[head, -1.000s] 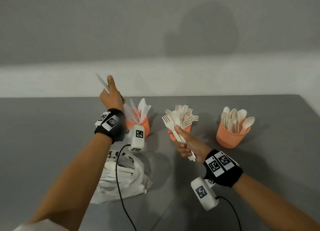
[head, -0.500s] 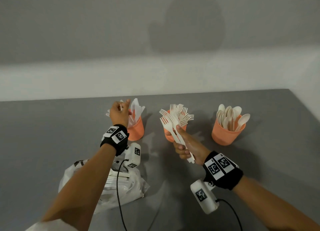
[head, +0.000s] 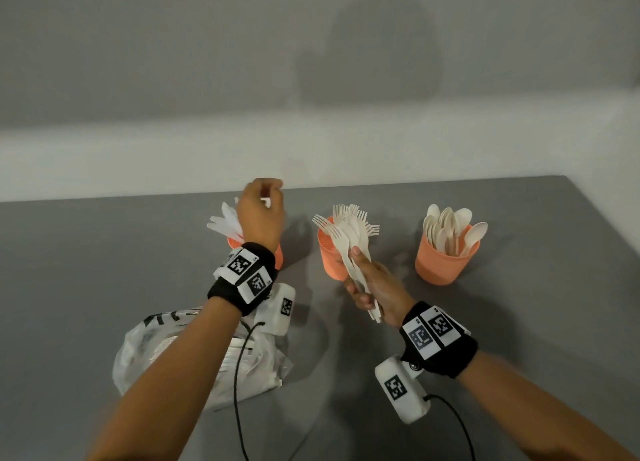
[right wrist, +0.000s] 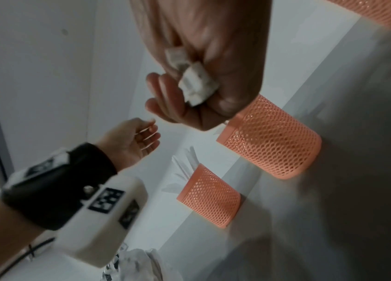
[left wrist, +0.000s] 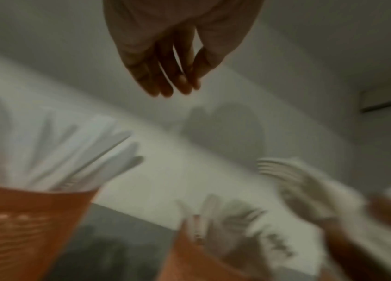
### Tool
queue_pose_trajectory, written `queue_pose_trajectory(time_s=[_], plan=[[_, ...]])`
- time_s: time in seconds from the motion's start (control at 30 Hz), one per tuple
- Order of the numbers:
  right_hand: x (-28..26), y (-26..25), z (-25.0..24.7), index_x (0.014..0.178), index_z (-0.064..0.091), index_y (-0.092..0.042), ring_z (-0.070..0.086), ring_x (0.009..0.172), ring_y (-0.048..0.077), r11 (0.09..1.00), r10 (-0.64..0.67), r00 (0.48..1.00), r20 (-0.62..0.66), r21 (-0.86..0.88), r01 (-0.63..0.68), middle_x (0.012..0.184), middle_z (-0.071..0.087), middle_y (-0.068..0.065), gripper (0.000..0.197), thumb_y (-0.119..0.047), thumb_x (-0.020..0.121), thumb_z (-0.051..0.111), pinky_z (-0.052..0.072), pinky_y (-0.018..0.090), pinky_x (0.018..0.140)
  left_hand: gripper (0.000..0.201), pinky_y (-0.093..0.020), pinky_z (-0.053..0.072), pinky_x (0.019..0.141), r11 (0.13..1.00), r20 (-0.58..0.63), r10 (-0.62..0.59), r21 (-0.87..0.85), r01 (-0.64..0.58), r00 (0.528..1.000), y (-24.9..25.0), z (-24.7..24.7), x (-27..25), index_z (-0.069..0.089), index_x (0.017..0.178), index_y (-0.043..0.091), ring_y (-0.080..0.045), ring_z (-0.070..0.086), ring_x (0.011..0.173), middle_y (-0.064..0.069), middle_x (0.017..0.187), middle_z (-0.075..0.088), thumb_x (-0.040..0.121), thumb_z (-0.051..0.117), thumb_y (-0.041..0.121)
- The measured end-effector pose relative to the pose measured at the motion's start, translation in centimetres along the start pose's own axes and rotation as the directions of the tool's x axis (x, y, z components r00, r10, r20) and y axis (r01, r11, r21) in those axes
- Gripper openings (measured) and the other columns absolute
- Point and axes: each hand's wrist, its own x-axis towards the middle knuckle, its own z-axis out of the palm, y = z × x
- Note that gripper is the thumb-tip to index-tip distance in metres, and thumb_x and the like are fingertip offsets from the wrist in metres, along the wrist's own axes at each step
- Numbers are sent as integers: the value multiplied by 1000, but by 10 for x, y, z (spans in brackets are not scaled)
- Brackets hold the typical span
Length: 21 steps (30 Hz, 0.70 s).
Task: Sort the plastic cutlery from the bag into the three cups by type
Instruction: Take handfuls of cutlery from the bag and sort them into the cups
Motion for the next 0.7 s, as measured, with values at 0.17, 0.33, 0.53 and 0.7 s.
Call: queue_pose_trajectory(time_s=[0.17, 0.33, 0.53, 0.7], plan=[[-5, -4, -2, 103, 58, -12, 32, 31, 5, 993, -115, 991, -73, 6, 116, 49, 55, -1, 39, -43, 98, 35, 23, 13, 33, 16, -25, 43, 67, 959, 427, -270, 44, 279, 863, 19, 20, -45, 59, 77, 13, -16, 53, 71, 1, 72, 58, 91, 51, 15], [-14, -3, -3, 94, 58, -10, 37, 29, 8, 976, -213, 973, -86, -70, 208, 49, 59, 2, 37, -40, 98, 36, 26, 13, 33, 23, -24, 43, 56, 932, 510, -294, -32, 360, 808, 24, 36, -88, 63, 82, 2, -17, 52, 59, -2, 65, 58, 93, 47, 13], [-29, -2, -12, 77, 51, -13, 30, 28, 6, 996, -90, 996, -27, -22, 89, 36, 37, -4, 44, -46, 98, 31, 26, 15, 32, 20, -21, 37, 58, 776, 676, -261, -278, 567, 689, 36, 36, -107, 58, 81, 14, -13, 40, 59, -4, 65, 45, 96, 44, 15], [-42, -4, -25, 79, 51, -12, 24, 26, 3, 999, -34, 995, 89, -12, 35, 35, 35, -6, 49, -49, 98, 24, 19, 13, 31, 11, -25, 40, 66, 667, 709, -261, -359, 654, 655, 36, 40, -121, 55, 83, 13, -16, 44, 65, -3, 65, 45, 90, 56, 21]])
